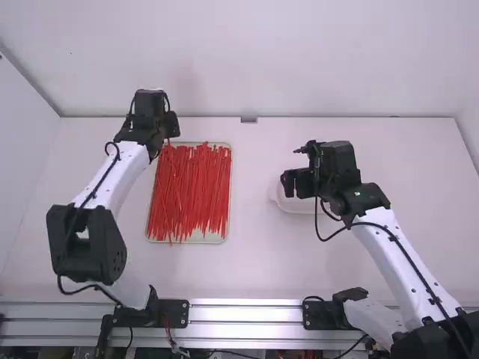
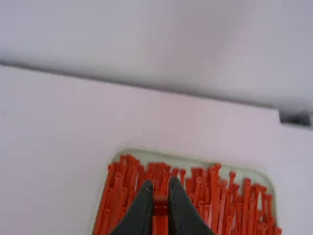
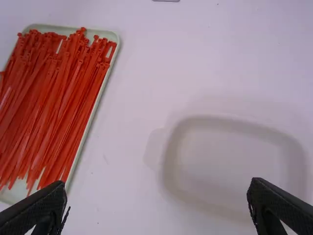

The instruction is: Fasten the cable tie

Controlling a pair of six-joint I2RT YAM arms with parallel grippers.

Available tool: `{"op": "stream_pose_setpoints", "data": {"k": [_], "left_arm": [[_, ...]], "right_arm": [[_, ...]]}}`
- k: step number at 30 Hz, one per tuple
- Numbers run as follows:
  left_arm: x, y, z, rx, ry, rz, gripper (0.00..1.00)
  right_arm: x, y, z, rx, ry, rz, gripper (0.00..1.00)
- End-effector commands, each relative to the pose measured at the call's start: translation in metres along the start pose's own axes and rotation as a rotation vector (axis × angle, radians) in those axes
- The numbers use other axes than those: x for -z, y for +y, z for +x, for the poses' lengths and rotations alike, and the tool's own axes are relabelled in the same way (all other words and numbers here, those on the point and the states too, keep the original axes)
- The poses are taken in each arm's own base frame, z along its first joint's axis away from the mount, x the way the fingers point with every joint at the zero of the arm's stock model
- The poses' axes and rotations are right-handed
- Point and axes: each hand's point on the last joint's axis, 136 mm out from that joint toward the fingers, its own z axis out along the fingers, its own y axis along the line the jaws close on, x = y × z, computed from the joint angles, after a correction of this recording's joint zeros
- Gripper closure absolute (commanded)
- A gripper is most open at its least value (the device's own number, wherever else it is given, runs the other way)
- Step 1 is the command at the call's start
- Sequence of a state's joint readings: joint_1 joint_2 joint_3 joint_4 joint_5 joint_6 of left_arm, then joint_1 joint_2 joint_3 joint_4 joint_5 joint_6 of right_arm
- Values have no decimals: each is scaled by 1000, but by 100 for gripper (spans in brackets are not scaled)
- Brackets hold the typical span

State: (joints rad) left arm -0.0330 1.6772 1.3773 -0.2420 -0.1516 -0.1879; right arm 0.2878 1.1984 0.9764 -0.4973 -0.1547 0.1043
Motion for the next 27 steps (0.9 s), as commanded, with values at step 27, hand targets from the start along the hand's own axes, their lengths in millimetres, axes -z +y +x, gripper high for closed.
{"op": "stream_pose_setpoints", "data": {"k": [27], "left_arm": [[202, -25, 21, 185, -426, 376, 98]], "right_arm": [[30, 96, -36, 247, -199, -526, 2]]}}
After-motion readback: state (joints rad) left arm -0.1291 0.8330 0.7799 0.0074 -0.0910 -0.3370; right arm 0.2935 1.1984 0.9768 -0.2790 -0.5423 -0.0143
